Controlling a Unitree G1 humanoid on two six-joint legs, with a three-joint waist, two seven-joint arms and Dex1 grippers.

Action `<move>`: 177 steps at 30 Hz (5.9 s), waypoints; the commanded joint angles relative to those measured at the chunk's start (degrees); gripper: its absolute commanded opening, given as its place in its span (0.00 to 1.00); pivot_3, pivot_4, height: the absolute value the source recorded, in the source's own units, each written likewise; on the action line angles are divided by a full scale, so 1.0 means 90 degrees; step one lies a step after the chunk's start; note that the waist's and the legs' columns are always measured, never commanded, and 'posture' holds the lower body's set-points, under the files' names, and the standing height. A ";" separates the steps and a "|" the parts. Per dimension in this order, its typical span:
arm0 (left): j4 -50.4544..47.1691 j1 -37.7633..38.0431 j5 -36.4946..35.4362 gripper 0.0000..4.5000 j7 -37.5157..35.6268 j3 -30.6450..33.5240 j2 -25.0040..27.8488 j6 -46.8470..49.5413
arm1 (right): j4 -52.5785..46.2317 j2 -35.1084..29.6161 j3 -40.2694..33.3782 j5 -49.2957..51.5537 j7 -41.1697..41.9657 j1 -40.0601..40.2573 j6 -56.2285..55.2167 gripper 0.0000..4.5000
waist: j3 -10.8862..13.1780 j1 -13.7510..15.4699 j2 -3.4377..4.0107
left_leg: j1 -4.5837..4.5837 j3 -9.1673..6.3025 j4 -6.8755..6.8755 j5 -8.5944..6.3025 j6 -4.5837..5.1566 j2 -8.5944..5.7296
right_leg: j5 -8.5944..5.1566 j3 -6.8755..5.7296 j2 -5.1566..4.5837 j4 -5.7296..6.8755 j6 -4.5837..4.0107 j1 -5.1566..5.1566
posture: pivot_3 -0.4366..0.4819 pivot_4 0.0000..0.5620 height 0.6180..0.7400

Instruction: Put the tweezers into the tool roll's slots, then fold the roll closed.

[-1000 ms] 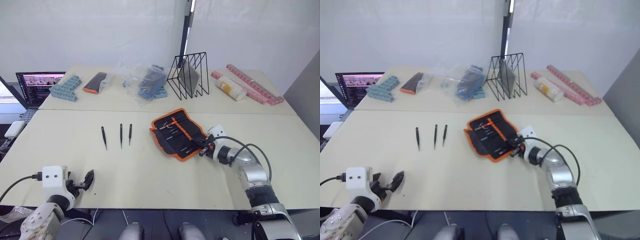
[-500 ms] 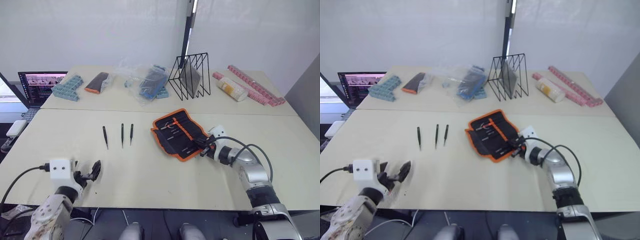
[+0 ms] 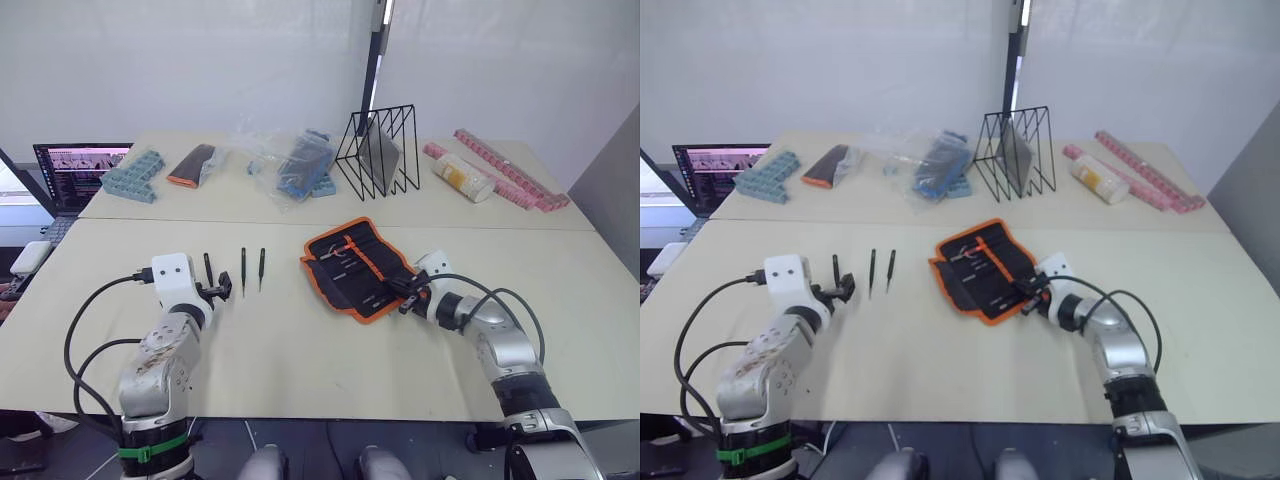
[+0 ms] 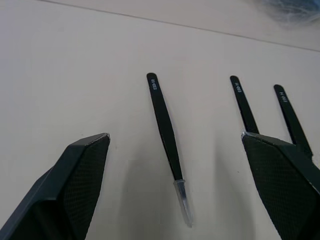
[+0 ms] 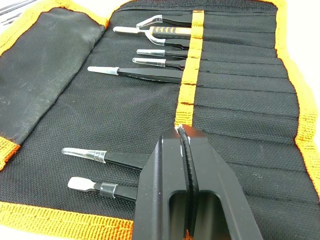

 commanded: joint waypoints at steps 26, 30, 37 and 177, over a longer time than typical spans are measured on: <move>0.0624 -0.0987 0.0345 0.01 -0.0564 -0.0461 0.0597 -0.0833 | -0.0079 -0.0063 0.0171 -0.0235 -0.0038 0.0394 0.0413 0.00 | -0.0001 0.0042 0.0002 | -0.0024 0.0000 0.0000 0.0001 -0.0001 -0.0002 | 0.0002 0.0000 -0.0002 0.0004 0.0003 -0.0028 | 0.48 0.27 0.99; 0.0380 -0.1381 0.0420 0.01 -0.1659 -0.1329 0.1256 -0.0962 | -0.0126 -0.0054 0.0150 -0.0222 -0.0088 0.0465 0.0411 0.00 | -0.0001 0.0061 0.0002 | -0.0031 0.0001 0.0000 0.0002 -0.0004 -0.0005 | 0.0003 -0.0001 -0.0003 0.0004 0.0002 -0.0034 | 0.48 0.27 0.99; 0.0584 -0.2638 -0.0314 0.01 -0.3324 -0.2172 0.1612 -0.0133 | -0.0223 -0.0042 0.0018 -0.0165 -0.0266 0.0573 0.0389 0.00 | 0.0000 0.0044 0.0002 | -0.0034 0.0007 0.0000 0.0002 -0.0003 -0.0006 | 0.0003 -0.0001 -0.0001 0.0003 0.0004 -0.0036 | 0.48 0.27 0.99; -0.1497 0.3676 -0.0469 0.97 -0.4044 0.2899 0.0771 -0.1915 | 0.0074 0.0051 -0.0530 0.0156 -0.0662 0.0351 0.0499 0.00 | -0.0011 0.0032 -0.0006 | -0.0008 0.0016 0.0014 0.0003 -0.0003 0.0012 | 0.0007 0.0009 -0.0023 0.0025 -0.0002 -0.0028 | 0.48 0.27 0.99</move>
